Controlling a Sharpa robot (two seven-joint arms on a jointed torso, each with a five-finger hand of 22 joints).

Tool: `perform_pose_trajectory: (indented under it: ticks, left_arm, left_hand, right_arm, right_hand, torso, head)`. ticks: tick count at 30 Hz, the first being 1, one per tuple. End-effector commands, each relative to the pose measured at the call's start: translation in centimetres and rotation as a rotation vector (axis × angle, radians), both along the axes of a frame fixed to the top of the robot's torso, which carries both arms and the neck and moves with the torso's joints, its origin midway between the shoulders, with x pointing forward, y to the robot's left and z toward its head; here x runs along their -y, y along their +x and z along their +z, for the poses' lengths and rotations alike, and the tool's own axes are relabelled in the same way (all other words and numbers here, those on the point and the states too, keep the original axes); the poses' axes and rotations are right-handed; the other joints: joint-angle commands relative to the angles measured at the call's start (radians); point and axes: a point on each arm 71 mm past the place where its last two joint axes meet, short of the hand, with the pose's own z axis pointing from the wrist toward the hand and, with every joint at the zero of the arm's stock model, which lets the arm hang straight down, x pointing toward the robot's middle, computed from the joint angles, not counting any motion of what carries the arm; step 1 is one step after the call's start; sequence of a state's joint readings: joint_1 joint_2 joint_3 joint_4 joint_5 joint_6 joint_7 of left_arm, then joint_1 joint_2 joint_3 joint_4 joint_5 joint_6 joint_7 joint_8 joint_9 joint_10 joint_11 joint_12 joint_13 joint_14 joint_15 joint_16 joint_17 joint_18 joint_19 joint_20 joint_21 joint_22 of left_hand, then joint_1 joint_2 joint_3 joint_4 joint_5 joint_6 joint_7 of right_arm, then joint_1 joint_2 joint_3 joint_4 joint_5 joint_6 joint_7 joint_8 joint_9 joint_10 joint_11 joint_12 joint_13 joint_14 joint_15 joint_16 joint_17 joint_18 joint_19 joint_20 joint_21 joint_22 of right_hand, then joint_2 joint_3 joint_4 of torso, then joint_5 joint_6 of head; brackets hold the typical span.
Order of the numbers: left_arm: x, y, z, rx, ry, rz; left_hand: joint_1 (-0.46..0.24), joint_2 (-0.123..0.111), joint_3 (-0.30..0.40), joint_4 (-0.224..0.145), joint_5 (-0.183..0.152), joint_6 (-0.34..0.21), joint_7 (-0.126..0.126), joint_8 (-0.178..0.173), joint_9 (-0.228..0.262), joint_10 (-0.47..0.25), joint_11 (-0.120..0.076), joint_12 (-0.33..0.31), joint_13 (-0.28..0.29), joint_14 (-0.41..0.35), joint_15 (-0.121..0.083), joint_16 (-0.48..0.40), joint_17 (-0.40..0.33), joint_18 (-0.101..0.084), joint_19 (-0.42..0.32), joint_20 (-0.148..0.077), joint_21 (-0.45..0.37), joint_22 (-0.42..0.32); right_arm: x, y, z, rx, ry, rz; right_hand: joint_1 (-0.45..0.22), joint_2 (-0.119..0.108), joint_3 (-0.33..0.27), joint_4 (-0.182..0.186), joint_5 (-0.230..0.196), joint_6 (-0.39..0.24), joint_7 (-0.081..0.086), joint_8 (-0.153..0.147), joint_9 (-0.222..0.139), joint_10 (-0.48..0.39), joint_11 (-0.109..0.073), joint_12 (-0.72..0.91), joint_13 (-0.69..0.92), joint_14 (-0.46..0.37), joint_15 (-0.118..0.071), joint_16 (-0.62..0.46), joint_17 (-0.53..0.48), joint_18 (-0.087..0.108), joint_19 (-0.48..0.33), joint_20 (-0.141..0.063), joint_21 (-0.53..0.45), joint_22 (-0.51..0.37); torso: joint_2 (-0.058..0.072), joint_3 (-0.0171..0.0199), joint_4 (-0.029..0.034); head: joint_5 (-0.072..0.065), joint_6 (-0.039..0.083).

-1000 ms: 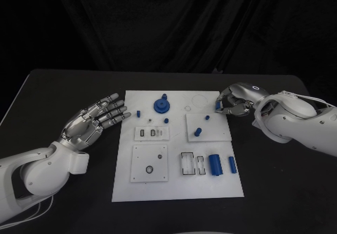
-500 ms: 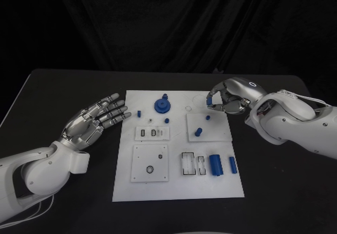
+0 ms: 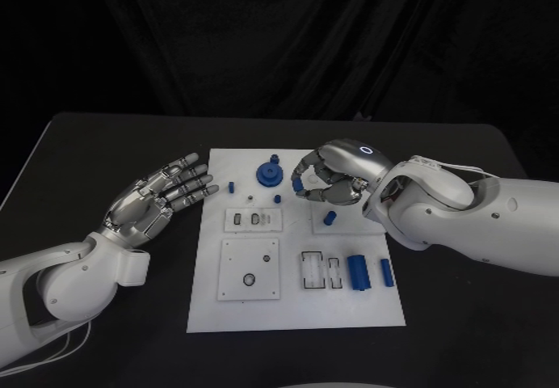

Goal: Assemble the parts on the task board

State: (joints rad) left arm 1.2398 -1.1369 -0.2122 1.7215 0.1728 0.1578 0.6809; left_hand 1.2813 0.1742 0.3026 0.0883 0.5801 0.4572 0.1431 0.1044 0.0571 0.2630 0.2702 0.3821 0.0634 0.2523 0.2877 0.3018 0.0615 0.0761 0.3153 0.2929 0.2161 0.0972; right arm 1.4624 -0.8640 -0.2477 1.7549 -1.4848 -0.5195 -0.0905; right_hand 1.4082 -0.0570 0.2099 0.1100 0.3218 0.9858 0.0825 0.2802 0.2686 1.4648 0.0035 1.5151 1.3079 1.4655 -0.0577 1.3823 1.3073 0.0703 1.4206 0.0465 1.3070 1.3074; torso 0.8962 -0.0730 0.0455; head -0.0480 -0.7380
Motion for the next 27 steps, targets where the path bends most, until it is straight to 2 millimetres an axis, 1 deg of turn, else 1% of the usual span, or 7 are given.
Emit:
perform_pose_trajectory:
  ticks: [1, 3, 7, 13, 16, 20, 27]
  left_arm:
    - [-0.2, -0.1, 0.6, 0.075, -0.067, 0.03]
    - [-0.1, -0.1, 0.6, 0.075, -0.068, 0.029]
    - [-0.1, -0.1, 0.6, 0.074, -0.068, 0.026]
    - [-0.1, 0.0, 0.6, 0.073, -0.067, 0.025]
    - [-0.1, 0.0, 0.6, 0.071, -0.066, 0.025]
    - [0.0, 0.0, 0.6, 0.07, -0.066, 0.023]
    - [0.1, 0.1, 0.5, 0.068, -0.066, 0.017]
  left_hand:
    - [-0.009, 0.001, 0.008, 0.0, -0.007, -0.001, 0.008, 0.003, 0.0, 0.001, 0.009, 0.004, 0.001, 0.001, 0.005, 0.009, 0.001, -0.007, 0.005, -0.001, 0.005, 0.001]
    - [-0.009, 0.001, 0.008, 0.0, -0.007, -0.001, 0.008, 0.003, 0.0, 0.001, 0.009, 0.004, 0.001, 0.001, 0.005, 0.009, 0.001, -0.007, 0.005, -0.001, 0.005, 0.001]
    - [-0.009, 0.001, 0.008, 0.0, -0.007, -0.001, 0.008, 0.003, 0.0, 0.001, 0.009, 0.004, 0.001, 0.001, 0.005, 0.009, 0.001, -0.007, 0.005, -0.001, 0.005, 0.001]
    - [-0.009, 0.001, 0.008, 0.0, -0.007, -0.001, 0.008, 0.003, 0.0, 0.001, 0.009, 0.004, 0.001, 0.001, 0.005, 0.009, 0.001, -0.007, 0.005, -0.001, 0.005, 0.001]
    - [-0.009, 0.001, 0.008, 0.0, -0.007, -0.001, 0.008, 0.003, 0.0, 0.001, 0.009, 0.004, 0.001, 0.001, 0.005, 0.009, 0.001, -0.007, 0.005, -0.001, 0.005, 0.001]
    - [-0.009, 0.001, 0.008, 0.0, -0.007, -0.001, 0.008, 0.003, 0.0, 0.001, 0.009, 0.004, 0.001, 0.001, 0.005, 0.009, 0.001, -0.007, 0.005, -0.001, 0.005, 0.001]
    - [-0.011, 0.001, 0.009, 0.0, -0.007, -0.001, 0.009, 0.003, 0.0, 0.002, 0.01, 0.006, 0.002, 0.002, 0.005, 0.011, 0.001, -0.008, 0.005, -0.001, 0.004, 0.001]
  right_arm:
    - [-1.2, -0.1, -1.0, -0.048, -0.069, 0.05]
    - [-2.3, -0.1, -1.6, -0.082, -0.104, 0.068]
    - [-3.5, 0.1, -2.4, -0.11, -0.137, 0.086]
    - [-4.7, 0.3, -3.3, -0.093, -0.167, 0.086]
    - [-5.1, 0.3, -3.6, -0.092, -0.175, 0.079]
    - [-5.3, 0.3, -3.9, -0.097, -0.183, 0.071]
    - [-5.5, 0.3, -4.0, -0.085, -0.189, 0.062]
  right_hand:
    - [-0.004, 0.009, 0.003, -0.002, 0.009, -0.008, 0.001, 0.034, 0.062, 0.022, 0.004, 0.001, 0.179, 0.053, -0.002, -0.005, 0.09, 0.006, 0.001, 0.002, -0.006, 0.029]
    - [-0.006, 0.01, 0.004, -0.002, 0.013, -0.011, 0.001, 0.035, 0.064, 0.02, 0.004, 0.0, 0.177, 0.052, -0.001, -0.01, 0.086, 0.007, -0.001, 0.002, -0.011, 0.026]
    - [-0.007, 0.01, 0.004, -0.002, 0.015, -0.012, 0.002, 0.035, 0.065, 0.02, 0.005, 0.0, 0.178, 0.051, -0.001, -0.011, 0.085, 0.008, -0.002, 0.003, -0.012, 0.025]
    - [-0.014, 0.007, 0.004, -0.001, 0.022, -0.019, 0.003, 0.037, 0.068, 0.016, 0.006, -0.003, 0.173, 0.05, 0.0, -0.016, 0.082, 0.009, -0.005, 0.004, -0.018, 0.021]
    - [-0.019, 0.006, 0.004, -0.001, 0.028, -0.022, 0.004, 0.038, 0.07, 0.015, 0.007, -0.004, 0.173, 0.05, 0.001, -0.016, 0.082, 0.009, -0.005, 0.004, -0.02, 0.02]
    - [-0.021, 0.006, 0.006, -0.002, 0.035, -0.024, 0.004, 0.039, 0.072, 0.014, 0.007, -0.004, 0.172, 0.05, 0.001, -0.016, 0.082, 0.01, -0.006, 0.005, -0.022, 0.019]
    - [-0.025, 0.006, 0.006, -0.001, 0.04, -0.026, 0.004, 0.04, 0.073, 0.014, 0.007, -0.004, 0.172, 0.05, 0.001, -0.017, 0.081, 0.01, -0.007, 0.005, -0.023, 0.018]
  torso:
    - [0.0, 0.0, 0.0004]
    - [0.0, -0.0003, 0.0007]
    - [-0.001, -0.0005, 0.001]
    - [0.001, -0.0001, 0.0025]
    - [0.001, -0.0003, 0.003]
    - [0.002, -0.0001, 0.0041]
    - [0.002, 0.002, -0.0001]
  head:
    - [0.002, -0.004]
    - [0.001, -0.007]
    - [0.0, -0.01]
    - [0.003, -0.016]
    - [0.007, -0.019]
    - [0.008, -0.021]
    - [0.011, -0.023]
